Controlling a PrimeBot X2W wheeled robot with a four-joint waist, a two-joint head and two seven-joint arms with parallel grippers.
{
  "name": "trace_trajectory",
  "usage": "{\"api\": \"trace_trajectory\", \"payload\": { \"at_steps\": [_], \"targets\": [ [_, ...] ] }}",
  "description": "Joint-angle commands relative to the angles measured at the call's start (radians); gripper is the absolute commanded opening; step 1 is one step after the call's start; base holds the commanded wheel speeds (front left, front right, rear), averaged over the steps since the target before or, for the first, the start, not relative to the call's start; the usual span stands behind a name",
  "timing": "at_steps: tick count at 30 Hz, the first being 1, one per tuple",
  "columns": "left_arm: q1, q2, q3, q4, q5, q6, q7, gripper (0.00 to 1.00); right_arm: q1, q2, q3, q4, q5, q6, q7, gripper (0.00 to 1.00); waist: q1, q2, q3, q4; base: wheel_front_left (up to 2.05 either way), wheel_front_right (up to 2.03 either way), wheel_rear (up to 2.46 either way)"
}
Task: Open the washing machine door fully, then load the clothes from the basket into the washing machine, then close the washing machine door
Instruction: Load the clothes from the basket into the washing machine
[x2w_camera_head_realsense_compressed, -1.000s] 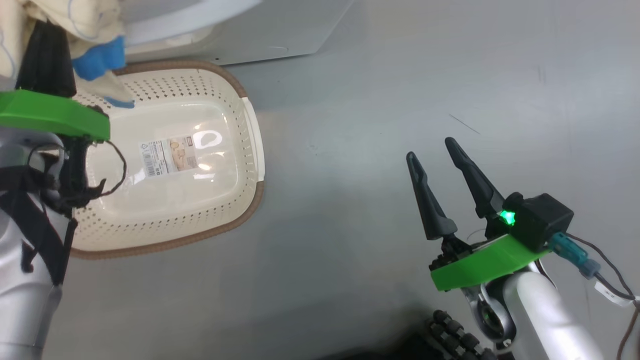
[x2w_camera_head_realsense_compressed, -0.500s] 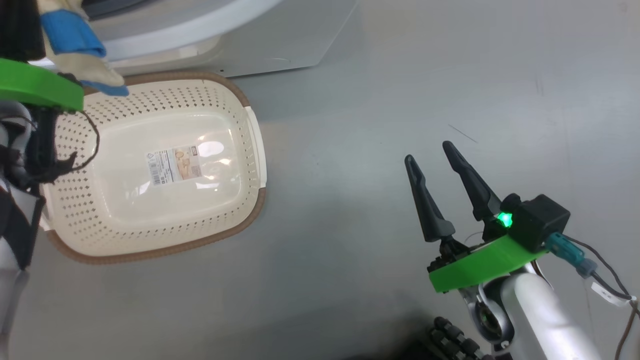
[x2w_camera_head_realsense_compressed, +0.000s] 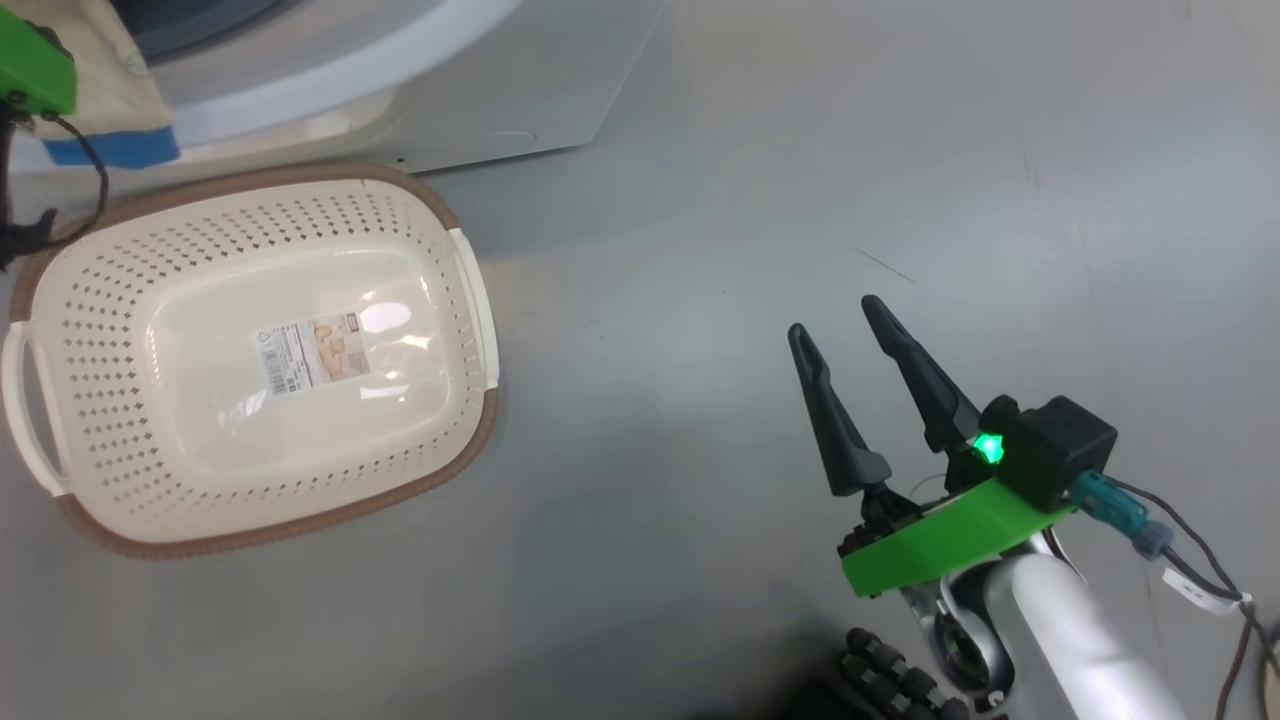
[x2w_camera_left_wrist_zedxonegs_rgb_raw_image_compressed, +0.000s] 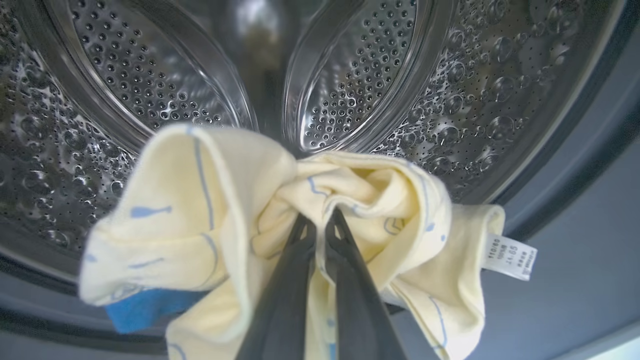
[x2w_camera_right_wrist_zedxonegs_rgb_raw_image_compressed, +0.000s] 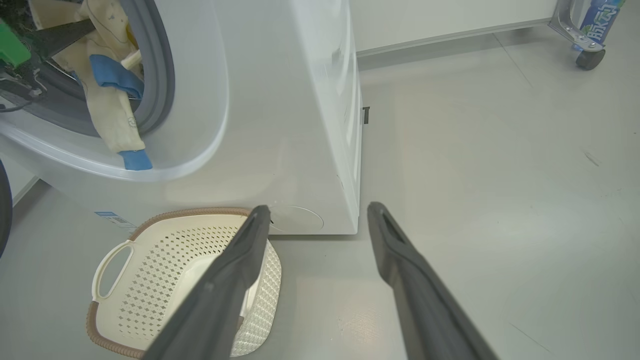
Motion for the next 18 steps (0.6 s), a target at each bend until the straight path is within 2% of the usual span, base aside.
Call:
{"api": "trace_trajectory", "payload": {
  "at_steps": [1,7,18],
  "targets": [
    [-0.052,0.059,0.026,-0.019,0.013,0.0,0.008,0.0,0.012,-0.006,0.024,-0.022,0.01,0.0,-0.01,1.0,0.0,0.0,-0.001,-0.007,0.0,0.0,0.0],
    [-0.14,0.078,-0.006,0.048,0.031,-0.005,0.054,0.0,0.024,-0.006,0.037,-0.023,0.015,0.0,-0.01,1.0,0.0,0.0,0.009,-0.032,0.0,0.0,0.0],
    [-0.196,0.107,-0.034,0.081,0.039,-0.009,0.091,0.0,0.037,-0.006,0.054,-0.038,0.028,0.0,-0.01,1.0,0.0,0.0,0.065,-0.055,0.0,0.0,0.0]
  ]
}}
